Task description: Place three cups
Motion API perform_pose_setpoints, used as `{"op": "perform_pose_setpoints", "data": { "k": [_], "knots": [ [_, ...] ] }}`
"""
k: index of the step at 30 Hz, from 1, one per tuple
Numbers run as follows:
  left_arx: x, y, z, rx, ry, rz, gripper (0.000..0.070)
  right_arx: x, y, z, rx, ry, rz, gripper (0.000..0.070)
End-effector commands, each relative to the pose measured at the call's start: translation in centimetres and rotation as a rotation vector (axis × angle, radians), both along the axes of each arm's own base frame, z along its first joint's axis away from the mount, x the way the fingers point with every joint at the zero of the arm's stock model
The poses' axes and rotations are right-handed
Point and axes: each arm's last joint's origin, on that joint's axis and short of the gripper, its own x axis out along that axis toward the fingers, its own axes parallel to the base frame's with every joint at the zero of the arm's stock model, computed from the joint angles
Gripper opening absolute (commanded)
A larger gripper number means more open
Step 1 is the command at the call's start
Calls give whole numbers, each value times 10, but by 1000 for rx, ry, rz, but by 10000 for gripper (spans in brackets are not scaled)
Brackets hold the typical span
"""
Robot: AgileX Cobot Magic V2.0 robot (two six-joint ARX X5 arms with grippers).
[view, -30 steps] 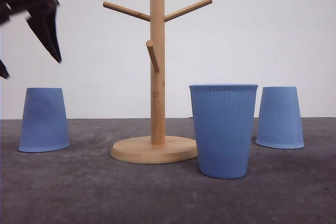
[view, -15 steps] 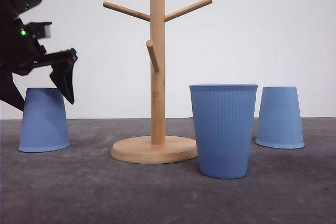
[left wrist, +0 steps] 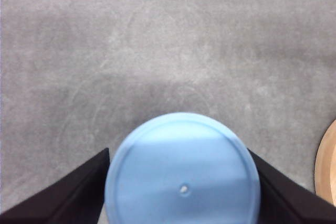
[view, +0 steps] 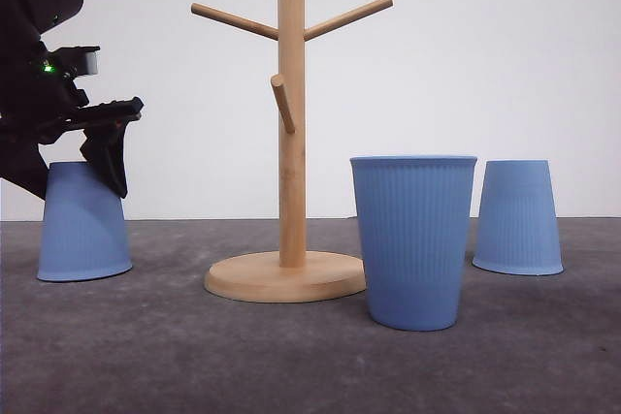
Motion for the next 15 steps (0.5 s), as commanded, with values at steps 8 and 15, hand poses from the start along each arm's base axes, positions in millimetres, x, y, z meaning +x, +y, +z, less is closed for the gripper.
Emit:
{"op": "perform_pose_setpoints", "data": {
  "k": [8, 15],
  "knots": [
    [-17, 3, 30, -46, -24, -11, 373, 0, 0, 5, 23, -12, 2, 473],
    [-51, 17, 72, -203, -75, 32, 377, 0, 1, 5, 24, -11, 3, 473]
  ]
}}
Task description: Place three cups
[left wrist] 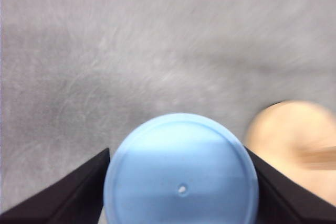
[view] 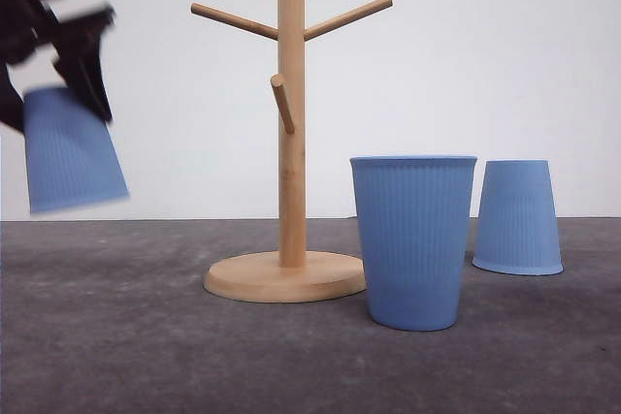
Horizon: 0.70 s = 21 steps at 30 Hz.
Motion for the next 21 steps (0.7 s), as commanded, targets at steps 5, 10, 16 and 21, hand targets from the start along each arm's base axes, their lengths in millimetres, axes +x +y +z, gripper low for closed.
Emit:
{"op": "perform_pose_setpoints", "data": {
  "k": [5, 10, 16, 21],
  "knots": [
    [-23, 18, 33, -240, -53, 65, 396, 0, 0, 5, 23, -12, 1, 473],
    [-33, 36, 52, -470, -90, 52, 395, 0, 0, 5, 22, -12, 0, 473],
    [-26, 41, 67, -738, -122, -42, 394, 0, 0, 5, 22, -12, 0, 473],
    [-12, 33, 68, -818, -126, -80, 394, 0, 0, 5, 22, -12, 0, 473]
  ]
}}
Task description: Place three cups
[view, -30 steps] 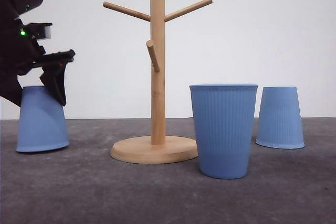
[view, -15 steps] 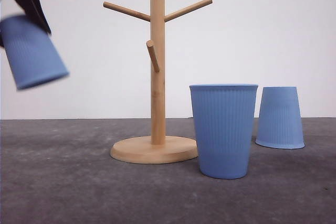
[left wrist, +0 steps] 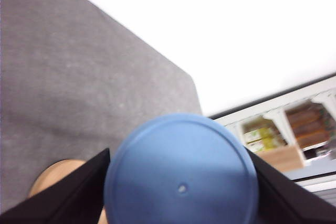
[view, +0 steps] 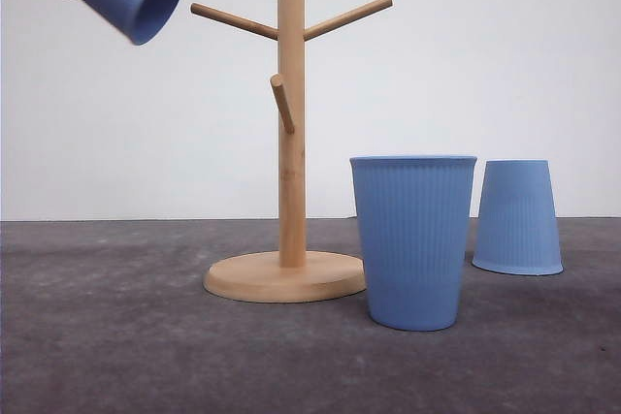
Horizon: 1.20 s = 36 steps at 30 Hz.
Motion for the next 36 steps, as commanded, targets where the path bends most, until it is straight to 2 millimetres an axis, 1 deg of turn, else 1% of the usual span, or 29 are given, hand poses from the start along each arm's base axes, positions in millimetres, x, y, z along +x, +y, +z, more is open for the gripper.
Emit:
{"op": "perform_pose_setpoints", "data": {
  "k": [1, 8, 12, 19, 24, 25, 28, 30, 36],
  "knots": [
    [8, -5, 1, -50, 32, -13, 394, 0, 0, 5, 22, -12, 0, 473],
    [29, -29, -20, -50, 103, -87, 394, 0, 0, 5, 22, -12, 0, 473],
    [38, -43, -27, -54, 106, -116, 394, 0, 0, 5, 22, -12, 0, 473],
    [48, -60, -37, -37, 115, -108, 394, 0, 0, 5, 22, -12, 0, 473],
    [49, -67, -40, -30, 122, -106, 398, 0, 0, 5, 22, -12, 0, 473],
    [49, -68, -40, -29, 123, -105, 413, 0, 0, 5, 22, -12, 0, 473],
    [49, -68, -41, -24, 131, -96, 526, 0, 0, 5, 22, -12, 0, 473],
    [49, -68, -42, -24, 135, -97, 559, 0, 0, 5, 22, -12, 0, 473],
    [47, -69, -43, -35, 158, -145, 562, 0, 0, 5, 28, -9, -2, 473]
  ]
}}
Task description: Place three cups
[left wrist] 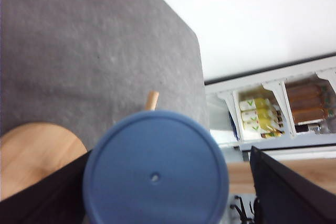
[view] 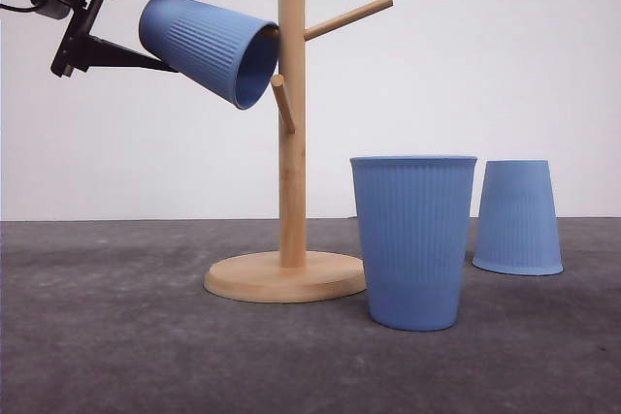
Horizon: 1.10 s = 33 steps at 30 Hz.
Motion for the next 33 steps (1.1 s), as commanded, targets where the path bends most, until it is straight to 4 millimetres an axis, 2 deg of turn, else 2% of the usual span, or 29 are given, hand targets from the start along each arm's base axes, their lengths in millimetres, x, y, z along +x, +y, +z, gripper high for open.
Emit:
{"op": "perform_pose_setpoints", "data": {
  "k": [1, 6, 12, 22, 26, 33],
  "knots": [
    [4, -2, 2, -9, -8, -26, 563, 0, 0, 5, 31, -8, -3, 473],
    [-1, -1, 1, 8, 13, -48, 563, 0, 0, 5, 36, -5, -5, 473],
    [-19, 2, 6, 82, 13, -79, 563, 0, 0, 5, 36, -5, -5, 473],
    [-62, 12, 15, 260, -21, -109, 542, 0, 0, 5, 36, -5, -5, 473],
    [-84, 18, 7, 315, -78, -35, 433, 0, 0, 5, 37, -4, -6, 473],
    [-122, 29, -22, 371, -196, 95, 425, 0, 0, 5, 42, -2, -8, 473]
  ]
}}
